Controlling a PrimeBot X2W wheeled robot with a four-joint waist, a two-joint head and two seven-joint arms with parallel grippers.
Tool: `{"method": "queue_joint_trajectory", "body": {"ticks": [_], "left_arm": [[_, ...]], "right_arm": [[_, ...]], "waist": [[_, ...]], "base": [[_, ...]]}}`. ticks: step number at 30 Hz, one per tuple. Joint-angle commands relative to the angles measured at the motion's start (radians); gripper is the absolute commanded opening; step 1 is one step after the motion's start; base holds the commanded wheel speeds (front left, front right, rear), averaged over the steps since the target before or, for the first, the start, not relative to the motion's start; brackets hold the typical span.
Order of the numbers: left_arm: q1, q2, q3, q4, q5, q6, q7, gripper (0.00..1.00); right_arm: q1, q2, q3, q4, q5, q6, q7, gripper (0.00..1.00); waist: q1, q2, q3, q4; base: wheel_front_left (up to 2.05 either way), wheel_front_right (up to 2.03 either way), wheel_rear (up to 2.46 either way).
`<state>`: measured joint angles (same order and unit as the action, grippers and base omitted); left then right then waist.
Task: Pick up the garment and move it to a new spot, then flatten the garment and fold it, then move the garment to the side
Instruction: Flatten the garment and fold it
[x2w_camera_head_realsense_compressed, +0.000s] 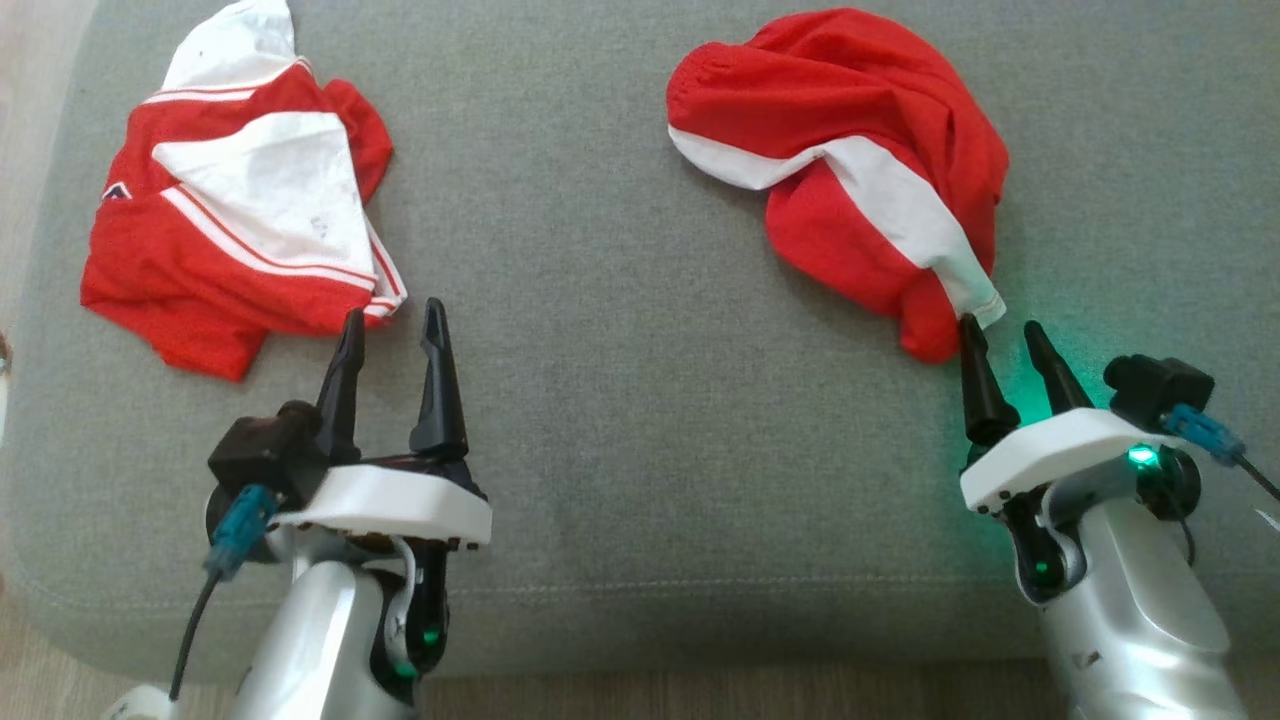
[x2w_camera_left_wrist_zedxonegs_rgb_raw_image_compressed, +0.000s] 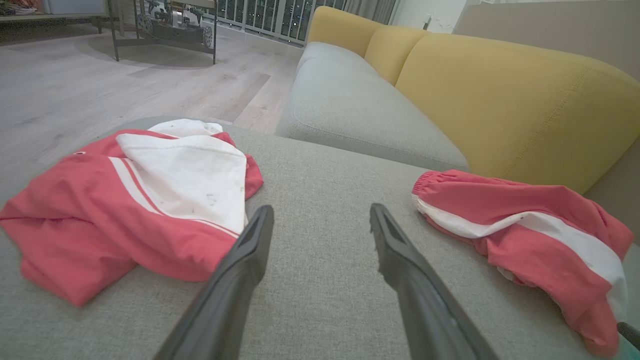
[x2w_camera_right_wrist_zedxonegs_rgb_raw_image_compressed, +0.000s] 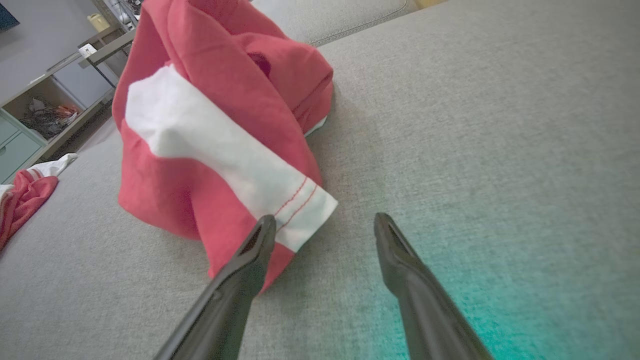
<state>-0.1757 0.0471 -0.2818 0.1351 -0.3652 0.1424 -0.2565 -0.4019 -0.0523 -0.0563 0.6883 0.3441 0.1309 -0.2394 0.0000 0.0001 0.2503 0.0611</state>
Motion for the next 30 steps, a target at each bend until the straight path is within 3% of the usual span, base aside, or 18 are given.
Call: {"method": "queue_joint_trajectory", "body": {"ticks": [1, 8, 9, 11, 15, 22, 30], "left_arm": [[-0.040, 0.003, 0.024, -0.032, -0.006, 0.007, -0.005, 1.00], [-0.053, 0.003, 0.013, -0.029, -0.005, 0.012, -0.005, 1.00], [-0.054, 0.003, 0.012, -0.028, -0.005, 0.013, -0.005, 1.00], [-0.057, 0.003, 0.011, -0.027, -0.005, 0.015, -0.005, 1.00], [-0.062, 0.003, 0.007, -0.024, -0.007, 0.019, -0.005, 1.00], [-0.052, 0.003, 0.027, -0.015, -0.007, 0.019, -0.005, 1.00], [-0.049, 0.003, 0.063, 0.031, -0.010, 0.015, -0.005, 1.00]], "right_arm": [[-0.038, 0.002, 0.029, -0.019, -0.002, 0.000, -0.015, 1.00], [-0.068, 0.002, 0.064, 0.012, 0.007, 0.000, -0.021, 1.00], [-0.070, 0.002, 0.074, 0.013, 0.013, 0.000, -0.022, 0.84], [-0.071, 0.002, 0.089, 0.009, 0.020, 0.000, -0.022, 0.00], [-0.064, 0.002, 0.109, -0.012, 0.017, 0.000, -0.022, 0.00], [-0.012, 0.002, 0.081, -0.118, -0.090, 0.000, -0.022, 0.00], [0.080, 0.002, 0.060, -0.282, -0.232, 0.000, -0.022, 0.00]], "waist": [[0.0000, -0.0001, 0.005, 0.000], [0.0000, -0.0001, 0.020, -0.003], [0.0000, -0.0001, 0.021, -0.004], [0.0000, -0.0001, 0.023, -0.006], [0.0000, -0.0001, 0.022, -0.010], [0.0000, -0.0001, -0.007, -0.033], [0.0000, -0.0001, -0.059, -0.109]], "base": [[0.00, 0.00, 0.00], [0.00, 0.00, 0.00], [0.00, 0.00, 0.00], [0.00, 0.00, 0.00], [0.00, 0.00, 0.00], [0.00, 0.00, 0.00], [0.00, 0.00, 0.00]]}}
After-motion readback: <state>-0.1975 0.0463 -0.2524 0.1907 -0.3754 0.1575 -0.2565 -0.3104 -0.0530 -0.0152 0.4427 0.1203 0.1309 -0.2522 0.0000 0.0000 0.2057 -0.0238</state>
